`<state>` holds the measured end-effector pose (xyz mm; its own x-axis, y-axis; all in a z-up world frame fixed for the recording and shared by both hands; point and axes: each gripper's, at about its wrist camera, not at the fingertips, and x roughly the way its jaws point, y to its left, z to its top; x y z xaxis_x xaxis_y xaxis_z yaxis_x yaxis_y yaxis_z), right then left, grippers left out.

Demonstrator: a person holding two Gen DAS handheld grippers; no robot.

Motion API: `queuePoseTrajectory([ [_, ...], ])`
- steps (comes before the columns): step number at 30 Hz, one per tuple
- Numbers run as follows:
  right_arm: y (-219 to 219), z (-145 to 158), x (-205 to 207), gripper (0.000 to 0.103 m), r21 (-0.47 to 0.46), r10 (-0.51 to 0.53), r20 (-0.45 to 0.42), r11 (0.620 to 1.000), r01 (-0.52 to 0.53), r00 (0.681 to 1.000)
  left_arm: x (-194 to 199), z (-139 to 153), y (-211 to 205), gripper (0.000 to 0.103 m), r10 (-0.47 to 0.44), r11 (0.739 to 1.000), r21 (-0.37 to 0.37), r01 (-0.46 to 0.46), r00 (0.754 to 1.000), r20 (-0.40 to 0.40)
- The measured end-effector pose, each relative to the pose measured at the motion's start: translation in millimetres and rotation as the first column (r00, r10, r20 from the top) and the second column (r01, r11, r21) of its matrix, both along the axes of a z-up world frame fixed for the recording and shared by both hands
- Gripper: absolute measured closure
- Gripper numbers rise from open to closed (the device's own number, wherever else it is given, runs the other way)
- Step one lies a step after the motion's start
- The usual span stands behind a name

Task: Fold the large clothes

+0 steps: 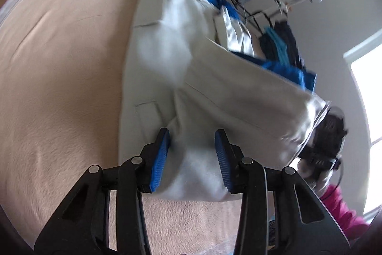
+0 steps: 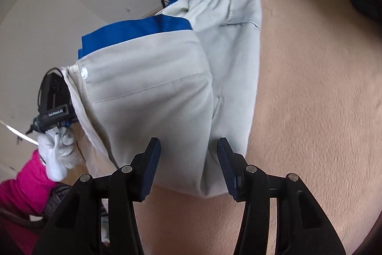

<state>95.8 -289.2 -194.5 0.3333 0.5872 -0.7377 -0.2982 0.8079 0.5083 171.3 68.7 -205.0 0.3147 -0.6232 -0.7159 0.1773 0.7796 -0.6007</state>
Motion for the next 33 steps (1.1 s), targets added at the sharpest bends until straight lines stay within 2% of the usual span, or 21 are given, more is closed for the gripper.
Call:
queuePoseTrajectory([
  [4, 7, -5, 13, 0.054, -0.016, -0.002, 0.002, 1.000, 0.002, 1.000, 3, -7, -11, 0.064, -0.019, 1.000, 0.008, 0.019, 1.000, -0.007],
  [5, 7, -7, 14, 0.054, -0.011, -0.004, 0.004, 1.000, 0.004, 1.000, 4, -9, -10, 0.067, -0.019, 1.000, 0.005, 0.019, 1.000, -0.013],
  [7, 7, -7, 18, 0.066, 0.022, -0.007, 0.001, 1.000, 0.007, 1.000, 2, -9, -10, 0.093, -0.005, 1.000, 0.020, 0.006, 1.000, -0.017],
  [8, 8, -7, 19, 0.085, 0.042, 0.000, -0.010, 0.999, 0.001, 1.000, 1, -9, -8, 0.094, -0.002, 1.000, 0.015, 0.002, 1.000, -0.019],
  [10, 10, -6, 18, 0.095, 0.053, -0.015, -0.010, 0.998, 0.016, 1.000, -6, -2, -7, 0.097, 0.010, 1.000, 0.009, -0.010, 1.000, -0.005],
  [12, 9, 1, 12, 0.098, 0.055, -0.032, 0.003, 0.998, 0.032, 0.999, -15, 9, 0, 0.098, 0.042, 0.999, -0.004, -0.042, 0.999, 0.011],
  [14, 5, 17, 3, 0.098, 0.079, -0.068, 0.021, 0.995, 0.066, 0.997, -25, 23, 12, 0.098, 0.099, 0.995, -0.031, -0.098, 0.995, 0.024],
  [16, -8, 29, -6, 0.098, 0.119, -0.118, 0.024, 0.986, 0.115, 0.993, -26, 23, 21, 0.098, 0.160, 0.987, 0.009, -0.160, 0.987, 0.023],
  [18, -18, 24, -5, 0.098, 0.150, -0.176, -0.016, 0.973, 0.176, 0.984, -14, 6, 22, 0.098, 0.187, 0.980, 0.069, -0.185, 0.982, -0.027],
  [19, -17, 18, -2, 0.098, 0.138, -0.186, -0.037, 0.972, 0.190, 0.982, -9, -4, 18, 0.097, 0.189, 0.979, 0.085, -0.184, 0.981, -0.047],
  [20, -13, 10, 4, 0.098, 0.066, -0.192, -0.053, 0.979, 0.195, 0.980, -6, -9, 14, 0.096, 0.191, 0.978, 0.098, -0.187, 0.981, -0.041],
  [22, -7, 2, 10, 0.096, 0.001, -0.199, -0.059, 0.980, 0.199, 0.978, -5, -4, 6, 0.095, 0.177, 0.974, 0.141, -0.177, 0.984, 0.011],
  [23, -9, 3, 11, 0.092, -0.005, -0.194, -0.054, 0.981, 0.194, 0.980, -5, 0, 5, 0.095, 0.169, 0.973, 0.154, -0.171, 0.985, 0.022],
  [26, -13, 19, 9, 0.091, -0.031, -0.175, 0.021, 0.984, 0.176, 0.984, -11, 12, 11, 0.092, 0.182, 0.968, 0.167, -0.189, 0.982, 0.059],
  [29, -16, 24, 12, 0.089, -0.046, -0.184, 0.038, 0.981, 0.186, 0.982, -24, 30, 12, 0.090, 0.212, 0.954, 0.184, -0.235, 0.968, 0.133],
  [33, -19, 22, 26, 0.078, -0.052, -0.198, 0.038, 0.978, 0.200, 0.979, -26, 47, -4, 0.089, 0.147, 0.959, 0.208, -0.194, 0.964, 0.220],
])
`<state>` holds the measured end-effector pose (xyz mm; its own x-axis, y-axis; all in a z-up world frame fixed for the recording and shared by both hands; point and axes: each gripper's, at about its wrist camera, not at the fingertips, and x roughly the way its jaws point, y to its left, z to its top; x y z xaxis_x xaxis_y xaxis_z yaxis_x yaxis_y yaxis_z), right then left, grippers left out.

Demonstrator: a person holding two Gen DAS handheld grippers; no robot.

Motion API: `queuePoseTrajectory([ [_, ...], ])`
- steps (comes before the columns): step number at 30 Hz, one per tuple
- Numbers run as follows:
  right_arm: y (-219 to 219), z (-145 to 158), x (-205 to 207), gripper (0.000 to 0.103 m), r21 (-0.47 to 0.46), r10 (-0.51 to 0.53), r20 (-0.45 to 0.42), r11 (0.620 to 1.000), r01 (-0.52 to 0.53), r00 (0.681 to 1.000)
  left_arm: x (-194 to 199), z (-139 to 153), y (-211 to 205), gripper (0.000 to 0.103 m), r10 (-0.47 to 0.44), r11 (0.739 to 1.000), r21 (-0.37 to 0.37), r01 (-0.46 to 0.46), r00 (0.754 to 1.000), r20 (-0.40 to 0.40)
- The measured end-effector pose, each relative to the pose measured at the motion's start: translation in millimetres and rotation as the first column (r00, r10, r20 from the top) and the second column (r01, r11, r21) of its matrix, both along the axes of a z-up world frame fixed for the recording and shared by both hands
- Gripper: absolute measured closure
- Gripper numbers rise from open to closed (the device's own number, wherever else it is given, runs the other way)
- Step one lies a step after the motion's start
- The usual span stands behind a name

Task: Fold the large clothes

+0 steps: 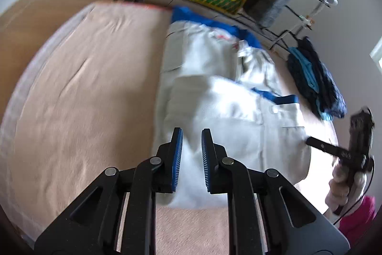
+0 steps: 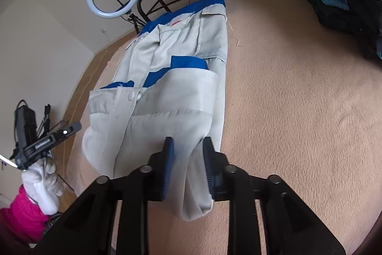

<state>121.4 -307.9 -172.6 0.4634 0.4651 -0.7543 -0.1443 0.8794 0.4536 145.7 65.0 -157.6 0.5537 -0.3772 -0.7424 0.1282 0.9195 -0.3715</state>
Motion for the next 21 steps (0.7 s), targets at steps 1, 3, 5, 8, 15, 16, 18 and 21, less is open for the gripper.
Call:
queuePoseTrajectory([
  [1, 3, -2, 10, 0.078, 0.000, -0.005, 0.001, 1.000, 0.005, 1.000, 2, 1, -8, 0.089, -0.035, 0.999, -0.005, 0.035, 0.999, 0.009],
  [3, 8, -7, 21, 0.075, 0.035, 0.005, -0.003, 0.999, -0.005, 1.000, 8, -3, -19, 0.089, -0.072, 0.997, -0.017, 0.072, 0.997, 0.002],
  [5, 12, -7, 24, 0.082, 0.039, 0.013, 0.004, 0.999, -0.013, 1.000, 18, -16, -19, 0.089, -0.051, 0.999, 0.012, 0.051, 0.998, -0.033],
  [8, 18, 3, 26, 0.084, 0.046, 0.034, 0.045, 0.998, -0.036, 0.998, 33, -43, -14, 0.090, -0.017, 0.999, 0.039, 0.022, 0.992, -0.124],
  [15, -14, 11, 10, 0.073, 0.128, 0.158, 0.040, 0.978, -0.162, 0.987, 27, -48, -13, 0.090, -0.040, 0.997, 0.058, 0.046, 0.994, -0.102],
  [16, -16, 12, 3, 0.070, 0.131, 0.212, 0.041, 0.968, -0.216, 0.976, 28, -48, -13, 0.090, -0.042, 0.997, 0.054, 0.048, 0.994, -0.105],
  [18, -12, 9, -13, 0.055, 0.079, 0.308, 0.042, 0.947, -0.310, 0.951, 30, -48, -15, 0.090, -0.046, 0.997, 0.054, 0.052, 0.993, -0.105],
  [21, 0, -6, -28, 0.053, -0.005, 0.407, 0.029, 0.914, -0.407, 0.913, 33, -50, -14, 0.090, -0.050, 0.997, 0.053, 0.056, 0.994, -0.102],
])
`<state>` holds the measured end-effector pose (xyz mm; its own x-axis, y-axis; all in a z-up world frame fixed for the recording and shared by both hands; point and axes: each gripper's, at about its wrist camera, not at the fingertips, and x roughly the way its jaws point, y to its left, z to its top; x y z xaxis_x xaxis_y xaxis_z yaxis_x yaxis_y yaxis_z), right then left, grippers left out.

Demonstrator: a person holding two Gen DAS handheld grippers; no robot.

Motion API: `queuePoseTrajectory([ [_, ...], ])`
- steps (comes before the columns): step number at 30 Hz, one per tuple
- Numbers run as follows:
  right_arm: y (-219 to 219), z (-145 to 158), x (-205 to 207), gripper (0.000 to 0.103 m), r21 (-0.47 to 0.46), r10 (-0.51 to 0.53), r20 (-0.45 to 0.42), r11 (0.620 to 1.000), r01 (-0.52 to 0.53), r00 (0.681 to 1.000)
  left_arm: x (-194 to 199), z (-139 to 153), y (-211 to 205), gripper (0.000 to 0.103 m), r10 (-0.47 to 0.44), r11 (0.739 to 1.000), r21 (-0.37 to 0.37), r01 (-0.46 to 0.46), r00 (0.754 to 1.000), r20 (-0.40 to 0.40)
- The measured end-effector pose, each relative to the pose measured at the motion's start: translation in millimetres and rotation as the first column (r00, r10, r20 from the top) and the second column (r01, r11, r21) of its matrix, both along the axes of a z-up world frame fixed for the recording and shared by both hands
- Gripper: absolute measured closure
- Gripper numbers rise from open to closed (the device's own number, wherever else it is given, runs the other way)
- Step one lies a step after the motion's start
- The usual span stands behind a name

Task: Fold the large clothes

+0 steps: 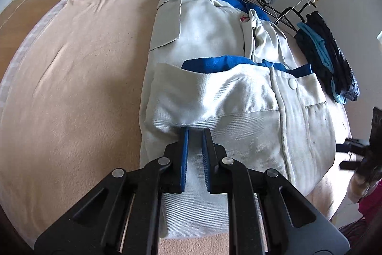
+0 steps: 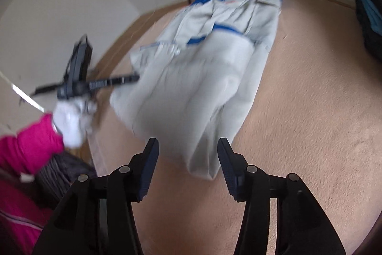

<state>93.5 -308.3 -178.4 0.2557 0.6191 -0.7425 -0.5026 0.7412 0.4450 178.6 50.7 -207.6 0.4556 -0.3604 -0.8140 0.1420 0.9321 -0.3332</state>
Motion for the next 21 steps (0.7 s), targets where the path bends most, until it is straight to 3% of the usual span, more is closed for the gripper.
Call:
queuePoseTrajectory([
  [4, 13, -21, 1, 0.053, 0.015, 0.064, 0.012, 0.998, -0.064, 0.998, 1, -2, -1, 0.090, -0.002, 1.000, 0.001, 0.002, 1.000, 0.003],
  [7, 19, -19, 3, 0.051, 0.077, 0.081, 0.048, 0.993, -0.085, 0.996, 3, -3, -1, 0.091, 0.007, 1.000, -0.009, -0.007, 1.000, -0.006],
  [10, 29, -23, -5, 0.060, 0.006, 0.163, 0.064, 0.987, -0.163, 0.985, 4, -4, 0, 0.092, 0.008, 1.000, -0.012, -0.009, 1.000, -0.010],
  [11, 29, -26, -10, 0.066, -0.029, 0.193, 0.065, 0.981, -0.191, 0.979, 4, -4, -1, 0.092, 0.007, 1.000, -0.010, -0.007, 1.000, -0.007],
  [12, 23, -26, -13, 0.079, -0.021, 0.197, 0.055, 0.980, -0.196, 0.979, 4, -4, -1, 0.092, 0.006, 1.000, -0.008, -0.007, 1.000, -0.005],
  [14, 9, -19, -16, 0.090, 0.062, 0.182, 0.039, 0.981, -0.184, 0.983, 4, -5, -2, 0.092, 0.009, 1.000, -0.004, -0.009, 1.000, 0.000],
  [16, -2, -11, -20, 0.093, 0.144, 0.139, 0.053, 0.979, -0.146, 0.989, 5, -5, -2, 0.092, 0.004, 1.000, -0.002, -0.004, 1.000, 0.003],
  [19, 8, -30, -23, 0.093, 0.040, 0.128, 0.000, 0.991, -0.128, 0.992, 5, -1, -1, 0.092, -0.001, 1.000, -0.009, 0.001, 1.000, -0.007],
  [21, 10, -25, -29, 0.093, -0.002, 0.110, 0.001, 0.994, -0.110, 0.994, 1, 10, 4, 0.092, 0.005, 1.000, -0.005, -0.005, 1.000, 0.014],
])
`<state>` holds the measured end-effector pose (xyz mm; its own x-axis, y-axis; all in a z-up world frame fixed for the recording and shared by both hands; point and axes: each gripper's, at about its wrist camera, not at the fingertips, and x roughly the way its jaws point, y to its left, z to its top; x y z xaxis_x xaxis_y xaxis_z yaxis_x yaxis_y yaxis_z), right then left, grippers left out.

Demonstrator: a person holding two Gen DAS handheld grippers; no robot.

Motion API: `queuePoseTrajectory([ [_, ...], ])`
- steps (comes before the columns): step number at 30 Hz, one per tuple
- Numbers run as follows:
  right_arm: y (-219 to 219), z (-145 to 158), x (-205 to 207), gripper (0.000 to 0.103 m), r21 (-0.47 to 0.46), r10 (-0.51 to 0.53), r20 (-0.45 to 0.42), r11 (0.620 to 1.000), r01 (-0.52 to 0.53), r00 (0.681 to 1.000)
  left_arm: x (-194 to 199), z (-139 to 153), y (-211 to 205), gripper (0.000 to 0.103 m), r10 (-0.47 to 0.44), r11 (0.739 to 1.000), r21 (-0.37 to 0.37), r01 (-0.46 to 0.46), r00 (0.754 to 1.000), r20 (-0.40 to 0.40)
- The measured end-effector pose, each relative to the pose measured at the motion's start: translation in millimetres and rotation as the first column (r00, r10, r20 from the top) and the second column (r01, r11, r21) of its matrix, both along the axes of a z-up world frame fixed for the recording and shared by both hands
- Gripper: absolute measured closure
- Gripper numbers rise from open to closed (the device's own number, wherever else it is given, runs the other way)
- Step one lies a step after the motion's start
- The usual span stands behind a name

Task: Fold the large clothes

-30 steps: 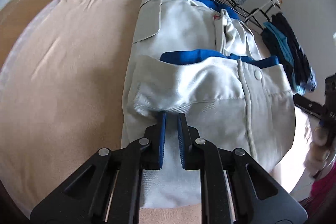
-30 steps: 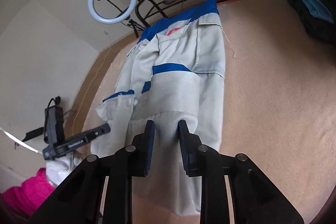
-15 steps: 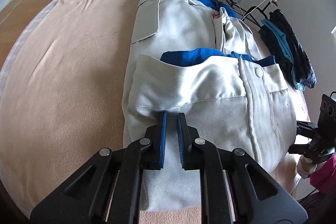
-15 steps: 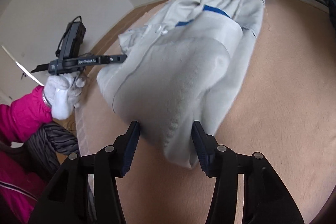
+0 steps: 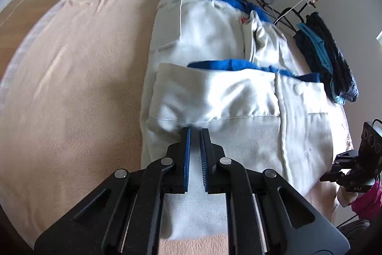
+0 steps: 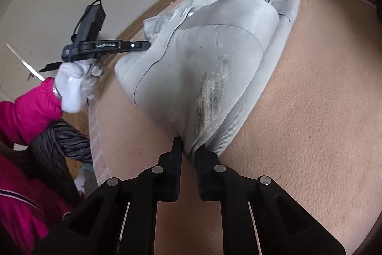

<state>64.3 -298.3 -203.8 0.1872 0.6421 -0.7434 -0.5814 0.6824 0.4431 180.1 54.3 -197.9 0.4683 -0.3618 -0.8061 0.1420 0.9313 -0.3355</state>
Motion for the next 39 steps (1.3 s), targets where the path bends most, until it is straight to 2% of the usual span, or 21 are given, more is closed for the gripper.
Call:
queuePoseTrajectory([
  [2, 0, 12, -3, 0.093, -0.025, -0.019, 0.002, 1.000, 0.019, 1.000, -5, 16, 11, 0.092, 0.020, 1.000, 0.010, -0.020, 0.999, 0.044],
  [6, 1, 40, -11, 0.090, -0.130, -0.083, 0.115, 0.987, 0.098, 0.990, -11, 49, 47, 0.092, 0.084, 0.996, -0.036, -0.081, 0.990, 0.112],
  [7, -2, 42, -7, 0.090, -0.133, -0.102, 0.125, 0.984, 0.119, 0.987, -13, 54, 52, 0.092, 0.087, 0.996, -0.046, -0.082, 0.989, 0.122],
  [11, 10, 66, 2, 0.090, -0.102, -0.138, 0.220, 0.981, 0.164, 0.966, -13, 57, 36, 0.092, -0.011, 0.999, -0.045, 0.017, 0.991, 0.136],
  [15, 38, 66, 27, 0.090, -0.121, -0.166, 0.291, 0.971, 0.208, 0.942, 4, 39, 8, 0.092, -0.069, 0.996, -0.039, 0.075, 0.989, 0.127],
  [18, 45, 58, 55, 0.090, -0.132, -0.222, 0.279, 0.955, 0.266, 0.934, 25, 23, -5, 0.092, -0.085, 0.996, 0.003, 0.085, 0.990, 0.113],
  [20, 47, 46, 68, 0.090, -0.180, -0.233, 0.268, 0.941, 0.286, 0.935, 37, 9, -9, 0.092, -0.090, 0.996, 0.031, 0.087, 0.992, 0.091],
  [21, 47, 40, 73, 0.090, -0.205, -0.229, 0.257, 0.936, 0.284, 0.939, 42, -1, -9, 0.082, -0.098, 0.994, 0.052, 0.094, 0.992, 0.078],
  [22, 48, 31, 77, 0.090, -0.235, -0.220, 0.238, 0.932, 0.276, 0.946, 45, -9, -7, 0.081, -0.106, 0.993, 0.061, 0.102, 0.992, 0.061],
  [25, 45, 15, 81, 0.092, -0.247, -0.221, 0.204, 0.931, 0.268, 0.954, 48, -19, -1, 0.080, -0.106, 0.994, 0.008, 0.106, 0.993, 0.050],
  [28, 45, 19, 82, 0.092, -0.257, -0.215, 0.194, 0.930, 0.261, 0.957, 51, -12, 2, 0.080, -0.123, 0.992, 0.009, 0.123, 0.992, 0.032],
  [31, 37, 35, 85, 0.090, -0.217, -0.213, 0.168, 0.944, 0.247, 0.962, 60, 6, 16, 0.080, -0.104, 0.993, -0.053, 0.106, 0.994, 0.041],
  [32, 29, 44, 89, 0.088, -0.184, -0.222, 0.163, 0.950, 0.251, 0.961, 67, 13, 24, 0.080, -0.093, 0.993, -0.066, 0.097, 0.994, 0.052],
  [33, 23, 51, 92, 0.080, -0.162, -0.234, 0.164, 0.952, 0.260, 0.958, 76, 20, 32, 0.077, -0.082, 0.993, -0.083, 0.086, 0.995, 0.059],
  [35, 12, 62, 102, 0.065, -0.133, -0.266, 0.182, 0.947, 0.292, 0.947, 95, 32, 44, 0.069, -0.052, 0.994, -0.097, 0.058, 0.996, 0.068],
  [38, -10, 77, 129, 0.064, -0.082, -0.321, 0.179, 0.937, 0.339, 0.930, 134, 46, 62, 0.057, -0.034, 0.988, -0.150, 0.044, 0.997, 0.071],
  [39, -16, 80, 140, 0.064, -0.062, -0.338, 0.165, 0.934, 0.352, 0.926, 146, 47, 65, 0.048, -0.037, 0.985, -0.165, 0.046, 0.998, 0.060],
])
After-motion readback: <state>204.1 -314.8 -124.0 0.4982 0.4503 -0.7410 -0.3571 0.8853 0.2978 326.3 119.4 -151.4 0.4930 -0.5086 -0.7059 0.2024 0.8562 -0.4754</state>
